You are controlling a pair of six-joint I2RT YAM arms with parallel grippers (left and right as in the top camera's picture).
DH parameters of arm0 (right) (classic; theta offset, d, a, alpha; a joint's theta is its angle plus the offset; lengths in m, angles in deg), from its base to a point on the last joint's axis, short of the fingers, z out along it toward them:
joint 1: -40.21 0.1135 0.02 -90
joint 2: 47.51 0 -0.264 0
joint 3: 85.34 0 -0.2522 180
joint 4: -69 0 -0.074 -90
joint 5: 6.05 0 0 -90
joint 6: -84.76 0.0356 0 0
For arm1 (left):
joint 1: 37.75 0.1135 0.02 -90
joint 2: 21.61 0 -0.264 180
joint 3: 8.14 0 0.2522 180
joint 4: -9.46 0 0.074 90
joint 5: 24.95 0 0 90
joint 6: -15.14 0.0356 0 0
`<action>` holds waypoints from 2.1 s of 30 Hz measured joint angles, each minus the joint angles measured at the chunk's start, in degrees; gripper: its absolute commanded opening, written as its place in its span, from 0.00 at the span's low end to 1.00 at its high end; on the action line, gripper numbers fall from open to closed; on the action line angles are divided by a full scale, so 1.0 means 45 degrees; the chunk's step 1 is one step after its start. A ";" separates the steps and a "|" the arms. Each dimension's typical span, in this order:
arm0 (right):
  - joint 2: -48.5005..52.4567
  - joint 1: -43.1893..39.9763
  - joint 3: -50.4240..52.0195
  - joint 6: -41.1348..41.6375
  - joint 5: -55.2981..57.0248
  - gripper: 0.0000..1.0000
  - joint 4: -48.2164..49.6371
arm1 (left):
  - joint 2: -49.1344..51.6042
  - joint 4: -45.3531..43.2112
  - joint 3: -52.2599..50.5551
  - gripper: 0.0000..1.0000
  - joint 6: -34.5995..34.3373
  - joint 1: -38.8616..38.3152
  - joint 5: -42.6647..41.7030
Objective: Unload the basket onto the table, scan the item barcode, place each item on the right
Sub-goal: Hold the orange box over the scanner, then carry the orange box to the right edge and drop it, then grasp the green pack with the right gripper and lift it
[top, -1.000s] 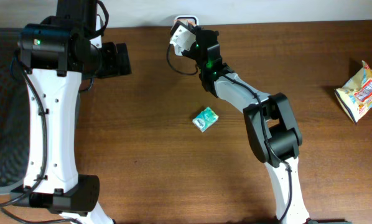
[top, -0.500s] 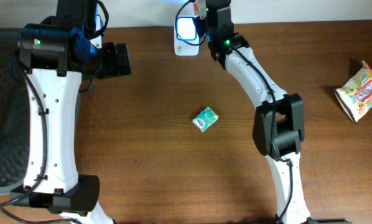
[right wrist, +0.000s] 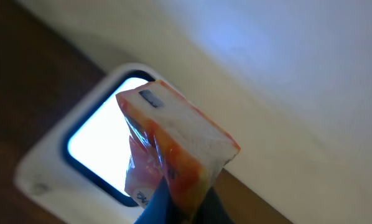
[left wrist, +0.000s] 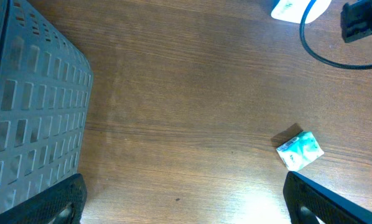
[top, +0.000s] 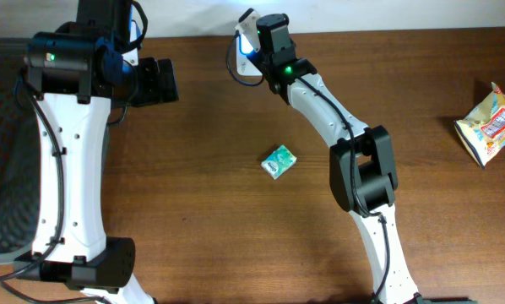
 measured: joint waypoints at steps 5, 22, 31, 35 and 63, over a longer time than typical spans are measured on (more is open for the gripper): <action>-0.0117 -0.1039 -0.2535 0.2914 0.0811 0.04 -0.2618 | 0.0000 -0.0005 0.0000 0.99 0.0000 0.0000 0.0000; -0.1243 -1.2585 -0.1443 0.7616 0.0719 0.99 -1.1502 | 0.0000 0.0000 0.0000 0.99 0.0000 0.0000 0.0000; -0.3725 -0.9044 -0.1710 0.6941 -1.0540 0.99 -1.5363 | 0.0000 -0.0005 0.0000 0.99 0.0000 0.0000 0.0000; -0.3580 -0.4945 0.1248 0.7232 -1.1536 0.99 -1.5217 | 0.0000 -0.0010 0.0000 0.99 0.0000 0.0000 -0.0005; -0.7669 0.0219 1.3527 1.8588 -0.6989 0.54 -0.2909 | -0.0005 0.0000 0.0005 0.99 0.0000 0.0000 -0.0005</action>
